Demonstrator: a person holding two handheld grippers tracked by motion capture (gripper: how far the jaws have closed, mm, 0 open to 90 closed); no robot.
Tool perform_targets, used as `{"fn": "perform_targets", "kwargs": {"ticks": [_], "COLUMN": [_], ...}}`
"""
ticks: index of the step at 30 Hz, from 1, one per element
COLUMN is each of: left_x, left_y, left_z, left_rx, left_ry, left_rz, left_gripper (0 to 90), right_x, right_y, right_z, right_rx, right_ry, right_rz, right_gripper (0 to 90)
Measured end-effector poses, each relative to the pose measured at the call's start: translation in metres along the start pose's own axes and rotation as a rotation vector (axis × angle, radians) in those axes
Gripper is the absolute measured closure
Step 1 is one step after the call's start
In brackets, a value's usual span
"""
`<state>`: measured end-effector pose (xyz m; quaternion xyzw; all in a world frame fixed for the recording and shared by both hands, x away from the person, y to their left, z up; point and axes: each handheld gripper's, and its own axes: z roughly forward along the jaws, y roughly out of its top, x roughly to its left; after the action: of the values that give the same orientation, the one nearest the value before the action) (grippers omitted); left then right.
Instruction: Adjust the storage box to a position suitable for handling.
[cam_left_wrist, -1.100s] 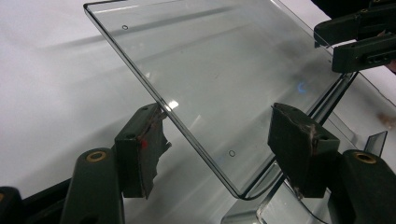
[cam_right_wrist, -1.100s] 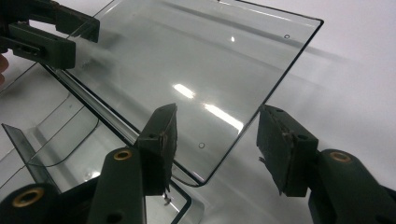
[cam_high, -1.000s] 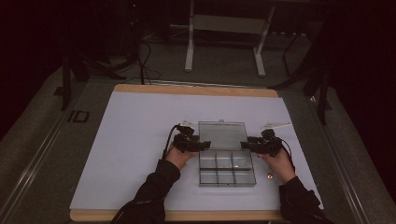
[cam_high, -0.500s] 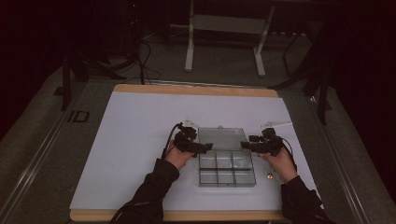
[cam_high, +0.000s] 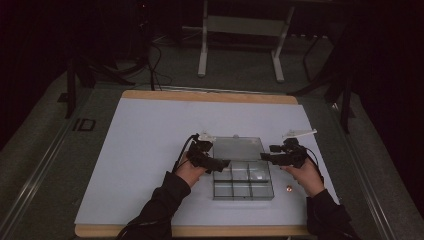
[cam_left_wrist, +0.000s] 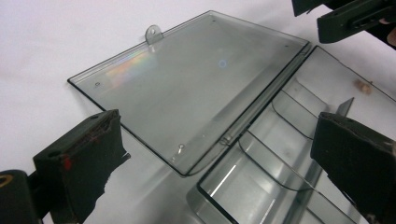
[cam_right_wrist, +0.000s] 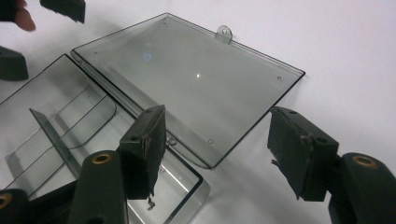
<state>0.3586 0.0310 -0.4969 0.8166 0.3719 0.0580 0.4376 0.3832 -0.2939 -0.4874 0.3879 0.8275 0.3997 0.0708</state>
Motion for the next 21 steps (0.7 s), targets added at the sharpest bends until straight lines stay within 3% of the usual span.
{"fn": "perform_targets", "kwargs": {"ticks": [9,21], "left_x": [-0.007,-0.011], "left_y": [-0.005,-0.021], "left_z": [-0.014,-0.031], "left_rx": [-0.017,-0.043], "left_ry": [0.012,0.020], "left_rz": [0.021,0.039], "left_gripper": [3.0,3.0], "right_x": [0.005,0.005], "right_y": [-0.003,-0.017], "right_z": [-0.011,-0.031], "right_rx": [0.025,0.045], "right_ry": [-0.009,-0.012], "right_rz": [-0.047,-0.090], "right_gripper": [31.3,30.9]}}
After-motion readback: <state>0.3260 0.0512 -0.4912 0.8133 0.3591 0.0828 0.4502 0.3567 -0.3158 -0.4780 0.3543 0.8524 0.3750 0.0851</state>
